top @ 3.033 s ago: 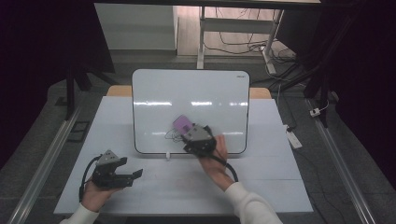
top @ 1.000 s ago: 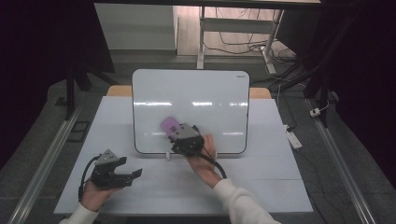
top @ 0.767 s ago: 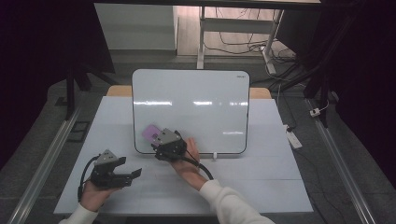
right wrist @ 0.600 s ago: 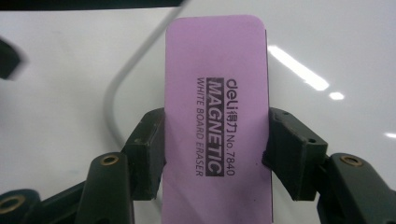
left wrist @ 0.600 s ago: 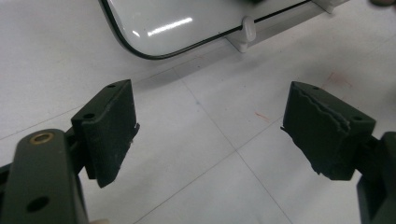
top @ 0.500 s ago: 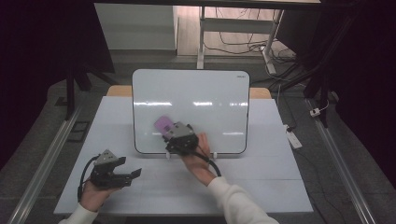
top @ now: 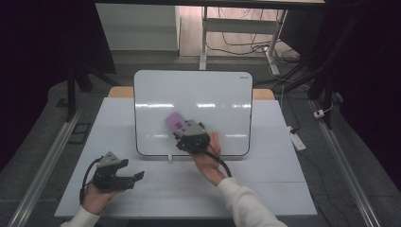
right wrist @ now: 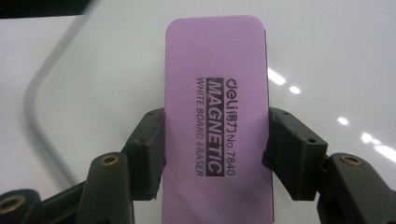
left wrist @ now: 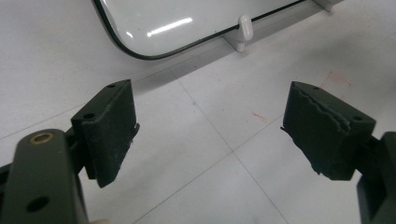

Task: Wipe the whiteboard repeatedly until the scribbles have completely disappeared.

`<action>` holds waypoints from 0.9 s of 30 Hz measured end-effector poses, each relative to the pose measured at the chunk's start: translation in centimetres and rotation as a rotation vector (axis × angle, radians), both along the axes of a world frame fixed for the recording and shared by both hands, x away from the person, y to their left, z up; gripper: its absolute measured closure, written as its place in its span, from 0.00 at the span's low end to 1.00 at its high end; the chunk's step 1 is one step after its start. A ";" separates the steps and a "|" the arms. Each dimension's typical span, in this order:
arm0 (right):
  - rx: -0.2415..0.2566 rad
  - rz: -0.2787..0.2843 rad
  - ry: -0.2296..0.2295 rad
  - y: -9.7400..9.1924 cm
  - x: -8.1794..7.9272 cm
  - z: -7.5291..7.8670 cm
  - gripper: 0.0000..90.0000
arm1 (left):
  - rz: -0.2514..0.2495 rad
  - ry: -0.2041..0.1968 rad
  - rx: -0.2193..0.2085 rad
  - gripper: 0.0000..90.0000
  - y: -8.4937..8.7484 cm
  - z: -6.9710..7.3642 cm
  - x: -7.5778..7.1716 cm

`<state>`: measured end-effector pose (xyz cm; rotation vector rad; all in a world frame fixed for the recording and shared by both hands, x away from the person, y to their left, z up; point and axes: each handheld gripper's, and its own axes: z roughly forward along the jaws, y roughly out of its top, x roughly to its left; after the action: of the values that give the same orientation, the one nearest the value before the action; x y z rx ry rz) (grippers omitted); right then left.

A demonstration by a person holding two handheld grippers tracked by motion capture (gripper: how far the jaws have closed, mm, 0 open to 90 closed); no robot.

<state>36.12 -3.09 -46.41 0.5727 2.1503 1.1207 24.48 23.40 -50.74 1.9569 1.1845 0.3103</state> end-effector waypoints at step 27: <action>-0.071 0.016 0.059 -4.3 -1.6 -1.8 0.46 | 0.002 -0.003 -0.002 0.20 0.1 0.1 0.0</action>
<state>34.49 -7.36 -48.16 0.5635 2.2393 1.0441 24.46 23.55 -50.67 1.9535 1.1840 0.3131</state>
